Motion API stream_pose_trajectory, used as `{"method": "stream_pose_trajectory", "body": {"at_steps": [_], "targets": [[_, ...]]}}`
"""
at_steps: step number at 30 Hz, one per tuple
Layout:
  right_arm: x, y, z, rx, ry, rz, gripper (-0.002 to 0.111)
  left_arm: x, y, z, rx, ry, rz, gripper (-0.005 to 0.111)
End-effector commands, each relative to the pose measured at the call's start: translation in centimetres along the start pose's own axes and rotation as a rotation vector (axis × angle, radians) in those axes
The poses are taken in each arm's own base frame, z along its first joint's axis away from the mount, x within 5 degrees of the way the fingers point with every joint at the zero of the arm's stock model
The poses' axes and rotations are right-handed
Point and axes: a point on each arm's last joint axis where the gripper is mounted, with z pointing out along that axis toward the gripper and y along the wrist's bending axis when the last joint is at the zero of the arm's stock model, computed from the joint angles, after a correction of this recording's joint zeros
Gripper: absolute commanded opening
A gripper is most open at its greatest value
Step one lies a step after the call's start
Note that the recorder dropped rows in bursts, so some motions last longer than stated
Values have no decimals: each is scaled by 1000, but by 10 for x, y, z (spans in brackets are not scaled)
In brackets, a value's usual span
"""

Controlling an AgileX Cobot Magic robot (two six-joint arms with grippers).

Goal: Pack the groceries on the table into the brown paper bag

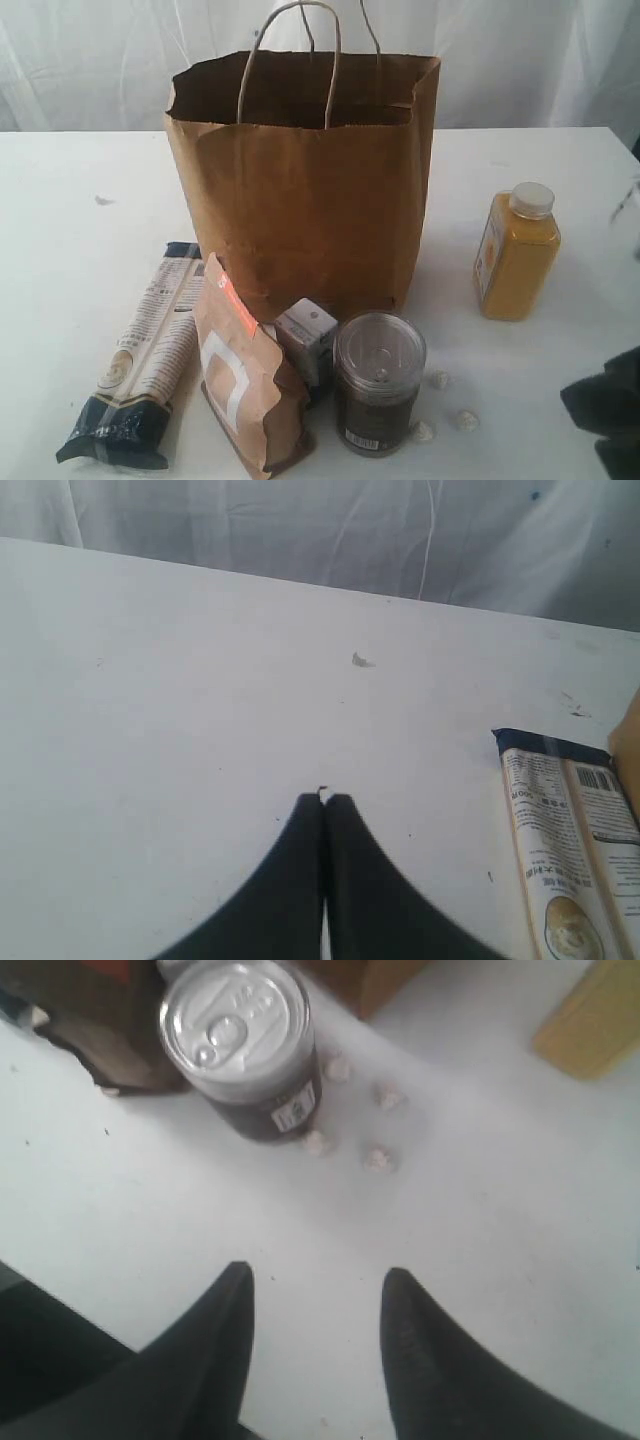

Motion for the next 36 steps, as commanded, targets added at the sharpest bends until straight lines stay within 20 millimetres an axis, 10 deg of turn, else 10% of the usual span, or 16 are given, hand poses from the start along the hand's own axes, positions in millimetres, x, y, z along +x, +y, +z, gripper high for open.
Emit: {"method": "stream_pose_trajectory", "body": {"at_steps": [1, 18, 36], "targets": [[15, -3, 34, 6, 62, -43, 40, 1, 0, 0, 8, -2, -5, 0], [-9, -10, 159, 66, 256, -114, 45, 1, 0, 0, 8, -2, -5, 0], [-12, -26, 194, 90, 284, -42, 45, 1, 0, 0, 8, -2, -5, 0]]}}
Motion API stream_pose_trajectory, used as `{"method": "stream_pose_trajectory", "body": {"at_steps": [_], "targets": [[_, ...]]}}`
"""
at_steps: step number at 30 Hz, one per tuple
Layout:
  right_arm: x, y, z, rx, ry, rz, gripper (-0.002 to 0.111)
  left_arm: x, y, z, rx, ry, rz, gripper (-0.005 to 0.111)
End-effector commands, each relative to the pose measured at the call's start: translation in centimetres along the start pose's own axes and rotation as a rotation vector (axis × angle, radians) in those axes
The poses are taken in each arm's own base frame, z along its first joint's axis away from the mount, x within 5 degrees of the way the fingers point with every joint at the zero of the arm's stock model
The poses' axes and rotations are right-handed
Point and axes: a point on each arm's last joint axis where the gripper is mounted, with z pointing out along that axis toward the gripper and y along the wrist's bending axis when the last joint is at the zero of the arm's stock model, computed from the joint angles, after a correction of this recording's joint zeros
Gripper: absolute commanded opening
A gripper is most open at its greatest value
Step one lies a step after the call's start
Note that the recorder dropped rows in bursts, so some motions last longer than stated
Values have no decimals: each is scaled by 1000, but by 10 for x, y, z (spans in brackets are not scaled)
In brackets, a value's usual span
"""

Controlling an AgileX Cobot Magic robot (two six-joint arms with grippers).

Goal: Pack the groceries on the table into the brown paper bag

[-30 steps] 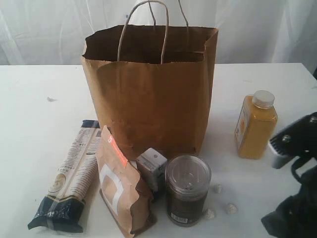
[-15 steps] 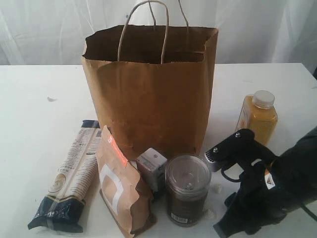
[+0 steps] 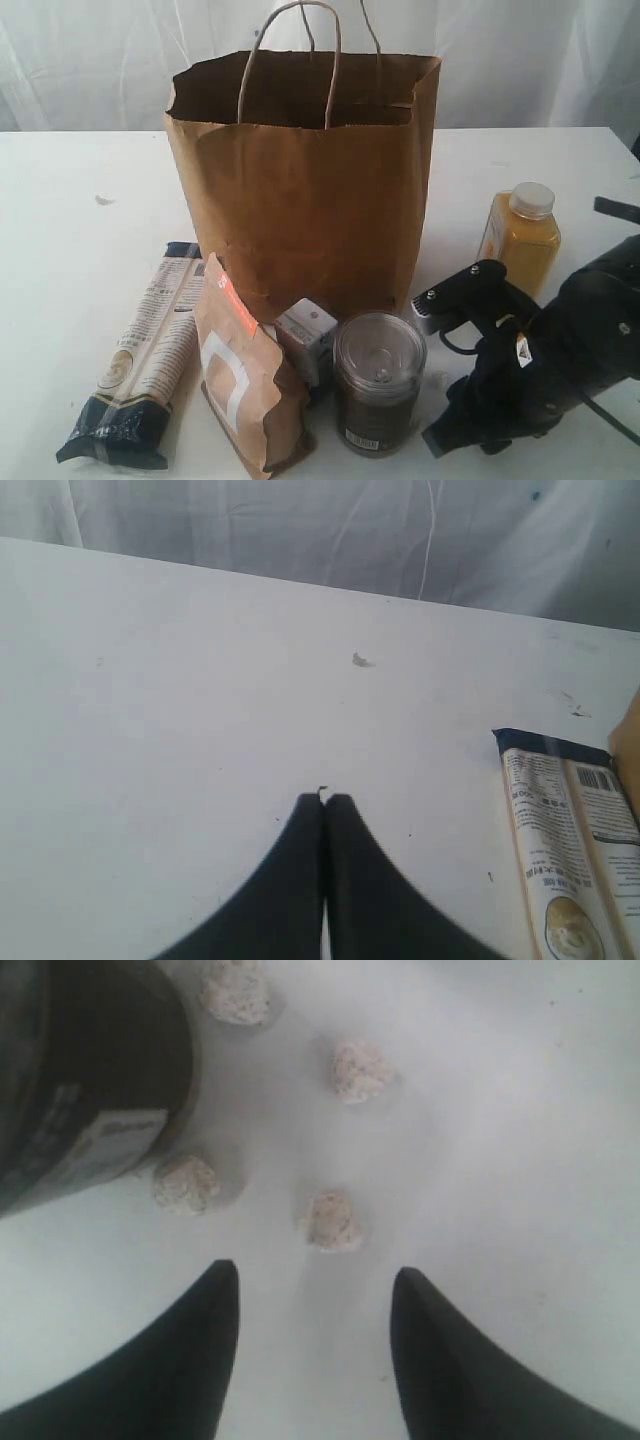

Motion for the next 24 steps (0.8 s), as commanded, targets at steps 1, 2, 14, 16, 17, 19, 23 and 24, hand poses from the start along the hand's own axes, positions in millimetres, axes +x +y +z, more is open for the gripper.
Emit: {"method": "stream_pose_trajectory", "body": {"at_steps": [1, 2, 14, 16, 17, 19, 23, 24], "targets": [[-3, -2, 10, 1, 6, 6, 45, 1, 0, 0, 8, -2, -5, 0], [-4, -2, 11, 1, 9, 6, 45, 1, 0, 0, 8, -2, -5, 0], [-6, -1, 22, 0, 42, 8, 41, 1, 0, 0, 8, -2, -5, 0], [-5, -1, 23, 0, 46, 8, 39, 1, 0, 0, 8, -2, -5, 0], [-5, -1, 24, 0, 48, 8, 37, 1, 0, 0, 8, -2, -5, 0], [-6, -1, 24, 0, 44, 8, 30, 1, 0, 0, 8, -2, -5, 0], [-6, -1, 24, -1, 35, 8, 22, 1, 0, 0, 8, -2, -5, 0], [-7, -1, 24, -1, 32, 8, 22, 1, 0, 0, 8, -2, -5, 0]]}}
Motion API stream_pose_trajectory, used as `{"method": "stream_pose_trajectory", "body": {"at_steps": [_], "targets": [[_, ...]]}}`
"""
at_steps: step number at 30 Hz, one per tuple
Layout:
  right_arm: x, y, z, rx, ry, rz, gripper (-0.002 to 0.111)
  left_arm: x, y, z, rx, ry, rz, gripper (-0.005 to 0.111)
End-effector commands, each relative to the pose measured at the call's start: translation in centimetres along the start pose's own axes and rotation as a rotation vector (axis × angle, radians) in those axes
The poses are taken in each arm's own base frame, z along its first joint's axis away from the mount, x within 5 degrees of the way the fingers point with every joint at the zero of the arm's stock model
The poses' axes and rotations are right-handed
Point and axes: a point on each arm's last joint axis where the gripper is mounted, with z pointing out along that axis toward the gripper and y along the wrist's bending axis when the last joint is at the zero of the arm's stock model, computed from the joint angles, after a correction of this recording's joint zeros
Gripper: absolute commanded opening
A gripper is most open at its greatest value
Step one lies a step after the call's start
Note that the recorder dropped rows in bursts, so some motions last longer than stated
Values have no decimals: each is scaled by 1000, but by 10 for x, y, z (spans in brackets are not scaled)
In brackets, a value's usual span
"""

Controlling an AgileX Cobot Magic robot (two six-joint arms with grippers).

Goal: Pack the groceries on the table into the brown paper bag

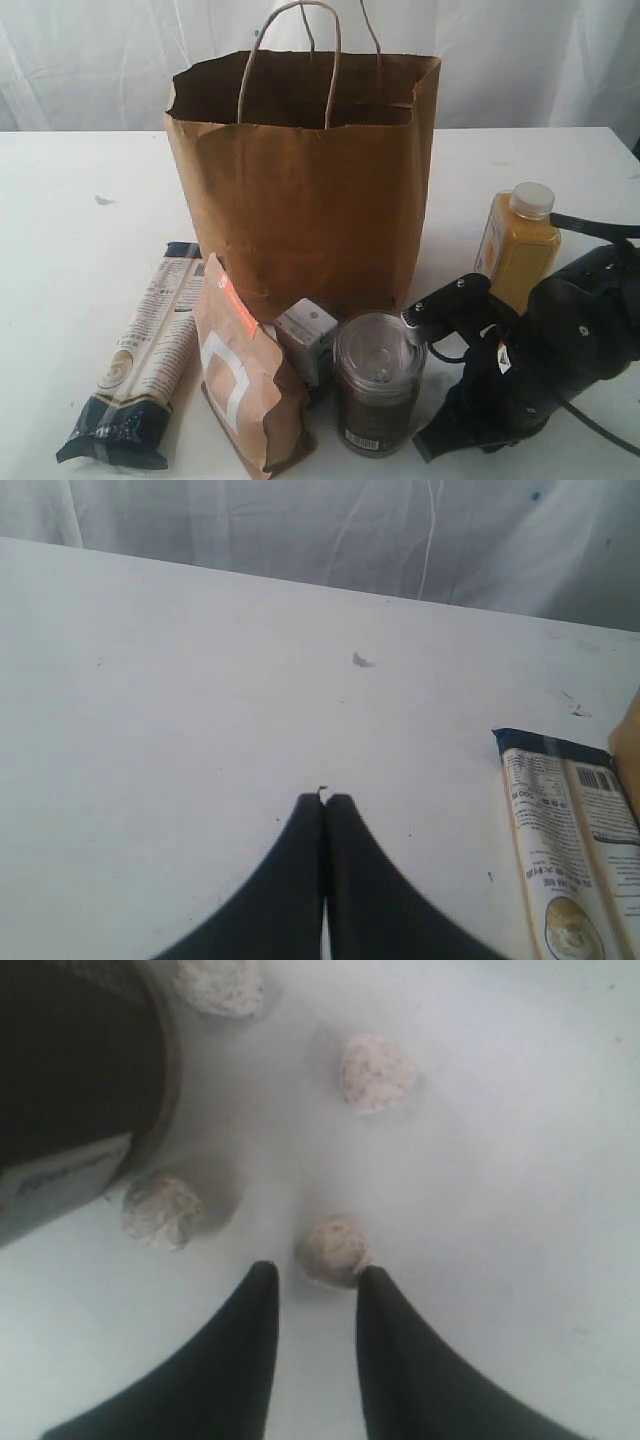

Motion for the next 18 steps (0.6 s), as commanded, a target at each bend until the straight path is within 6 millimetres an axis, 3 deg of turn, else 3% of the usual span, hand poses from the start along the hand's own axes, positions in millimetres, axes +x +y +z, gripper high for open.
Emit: {"method": "stream_pose_trajectory", "body": {"at_steps": [1, 7, 13, 18], "targets": [[-3, -2, 0, 1, -20, 6, 22, 1, 0, 0, 8, -2, -5, 0], [-4, -2, 0, 1, -36, 6, 21, 1, 0, 0, 8, -2, -5, 0], [-4, -2, -2, 1, -42, 6, 5, 1, 0, 0, 8, -2, -5, 0], [-4, -2, -3, 1, -40, 6, 8, 1, 0, 0, 8, -2, -5, 0]]}}
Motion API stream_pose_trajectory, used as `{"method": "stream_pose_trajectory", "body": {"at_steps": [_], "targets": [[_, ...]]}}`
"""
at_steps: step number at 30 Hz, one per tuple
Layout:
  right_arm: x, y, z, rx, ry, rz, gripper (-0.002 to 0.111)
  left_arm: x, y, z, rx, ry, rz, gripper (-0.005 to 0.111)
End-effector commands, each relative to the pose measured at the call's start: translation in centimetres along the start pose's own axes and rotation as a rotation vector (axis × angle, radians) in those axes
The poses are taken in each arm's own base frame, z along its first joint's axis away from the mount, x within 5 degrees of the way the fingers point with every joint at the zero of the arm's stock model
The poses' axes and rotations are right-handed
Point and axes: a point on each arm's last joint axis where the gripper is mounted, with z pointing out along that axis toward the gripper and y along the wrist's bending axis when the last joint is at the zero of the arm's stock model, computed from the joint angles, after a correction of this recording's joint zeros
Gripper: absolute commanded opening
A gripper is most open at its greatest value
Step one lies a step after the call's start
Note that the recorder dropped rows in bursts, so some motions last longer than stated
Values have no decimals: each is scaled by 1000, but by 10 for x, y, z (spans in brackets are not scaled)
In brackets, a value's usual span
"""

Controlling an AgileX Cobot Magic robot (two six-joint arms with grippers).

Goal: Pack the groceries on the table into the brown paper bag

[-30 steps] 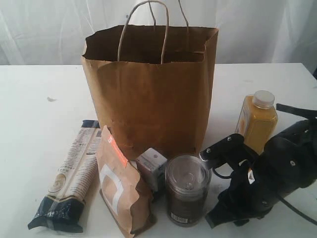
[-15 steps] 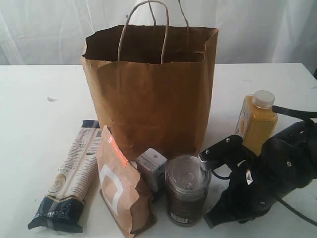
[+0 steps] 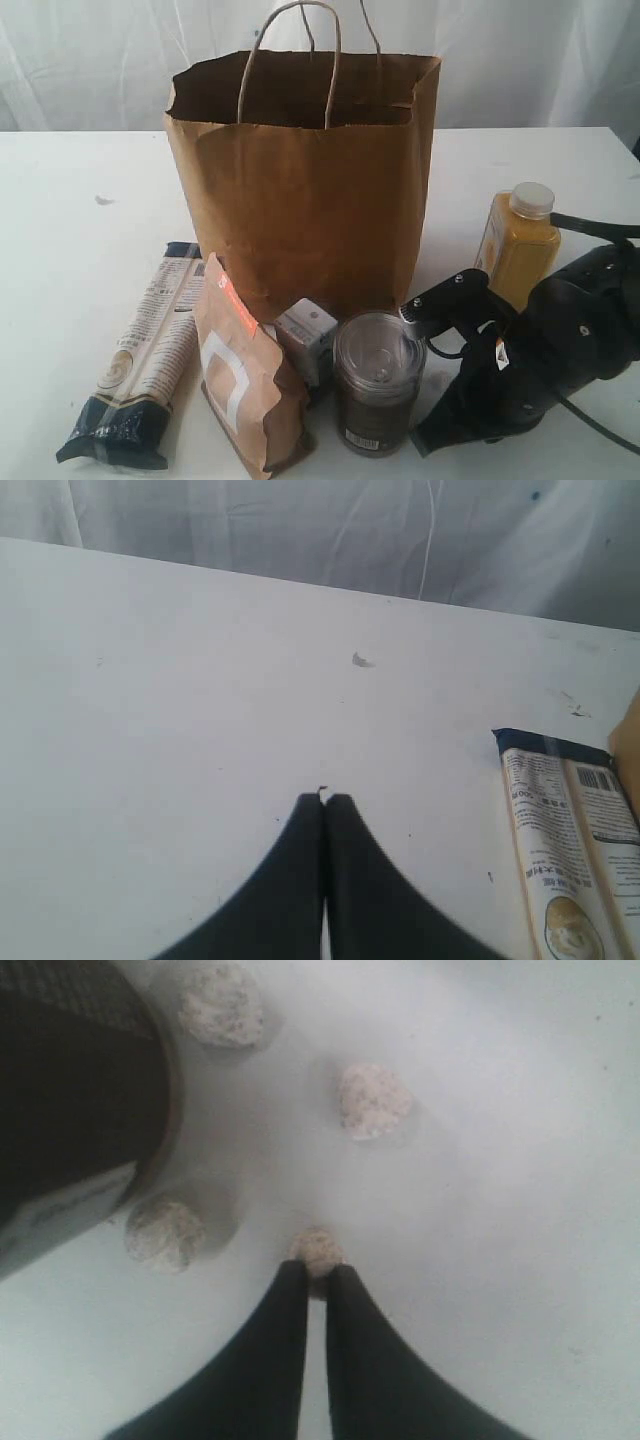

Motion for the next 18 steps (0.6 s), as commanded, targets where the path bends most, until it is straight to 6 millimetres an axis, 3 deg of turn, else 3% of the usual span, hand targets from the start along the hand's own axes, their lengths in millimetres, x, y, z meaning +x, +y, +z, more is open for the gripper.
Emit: {"method": "stream_pose_trajectory", "body": {"at_steps": [1, 6, 8, 14, 18], "targets": [[-1, -2, -3, 2, -9, 6, 12, 1, 0, 0, 8, -2, -5, 0], [-1, -2, -3, 2, -8, 6, 45, 1, 0, 0, 8, -2, -5, 0], [-2, -2, -3, 2, -18, 6, 51, 1, 0, 0, 8, -2, -5, 0], [-3, -2, -3, 1, -34, 6, 50, 1, 0, 0, 8, -2, -5, 0], [-3, -2, -2, 1, -34, 6, 40, 1, 0, 0, 8, -2, -5, 0]]}}
